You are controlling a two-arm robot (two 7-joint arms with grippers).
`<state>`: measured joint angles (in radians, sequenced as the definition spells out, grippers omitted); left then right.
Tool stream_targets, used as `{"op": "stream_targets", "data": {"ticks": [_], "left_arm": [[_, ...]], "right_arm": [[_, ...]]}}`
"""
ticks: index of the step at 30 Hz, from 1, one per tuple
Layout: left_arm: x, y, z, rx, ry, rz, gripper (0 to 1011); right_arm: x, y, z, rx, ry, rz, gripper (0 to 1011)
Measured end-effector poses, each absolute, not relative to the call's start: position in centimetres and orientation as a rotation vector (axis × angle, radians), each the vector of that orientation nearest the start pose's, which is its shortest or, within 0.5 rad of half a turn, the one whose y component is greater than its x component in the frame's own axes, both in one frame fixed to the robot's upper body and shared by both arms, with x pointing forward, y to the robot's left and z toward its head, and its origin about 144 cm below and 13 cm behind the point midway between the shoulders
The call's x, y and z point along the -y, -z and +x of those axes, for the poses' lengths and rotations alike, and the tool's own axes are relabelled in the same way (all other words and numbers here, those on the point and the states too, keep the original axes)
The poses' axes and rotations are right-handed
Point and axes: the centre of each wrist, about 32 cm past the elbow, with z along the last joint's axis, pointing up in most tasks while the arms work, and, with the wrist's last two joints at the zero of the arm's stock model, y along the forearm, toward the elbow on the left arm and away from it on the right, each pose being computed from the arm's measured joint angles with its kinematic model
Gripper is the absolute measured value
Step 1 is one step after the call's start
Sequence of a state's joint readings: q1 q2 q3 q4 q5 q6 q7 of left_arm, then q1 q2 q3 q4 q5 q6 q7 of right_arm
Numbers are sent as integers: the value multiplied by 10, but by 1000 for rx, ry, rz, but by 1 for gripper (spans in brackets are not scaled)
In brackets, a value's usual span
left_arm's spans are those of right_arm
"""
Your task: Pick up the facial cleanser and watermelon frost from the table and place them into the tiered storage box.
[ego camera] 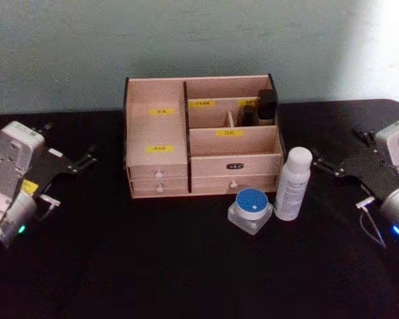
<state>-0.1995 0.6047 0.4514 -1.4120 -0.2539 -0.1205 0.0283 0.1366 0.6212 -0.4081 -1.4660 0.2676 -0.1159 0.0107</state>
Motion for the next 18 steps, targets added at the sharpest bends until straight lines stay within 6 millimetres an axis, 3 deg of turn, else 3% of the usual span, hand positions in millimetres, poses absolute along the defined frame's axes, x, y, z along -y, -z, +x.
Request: {"op": "stream_targets", "data": {"ticks": [18], "left_arm": [[-310, -1140, 489, 285, -1248, 304, 1001]], "right_arm": [[326, -1151, 421, 176, 1135, -302, 1000]]}}
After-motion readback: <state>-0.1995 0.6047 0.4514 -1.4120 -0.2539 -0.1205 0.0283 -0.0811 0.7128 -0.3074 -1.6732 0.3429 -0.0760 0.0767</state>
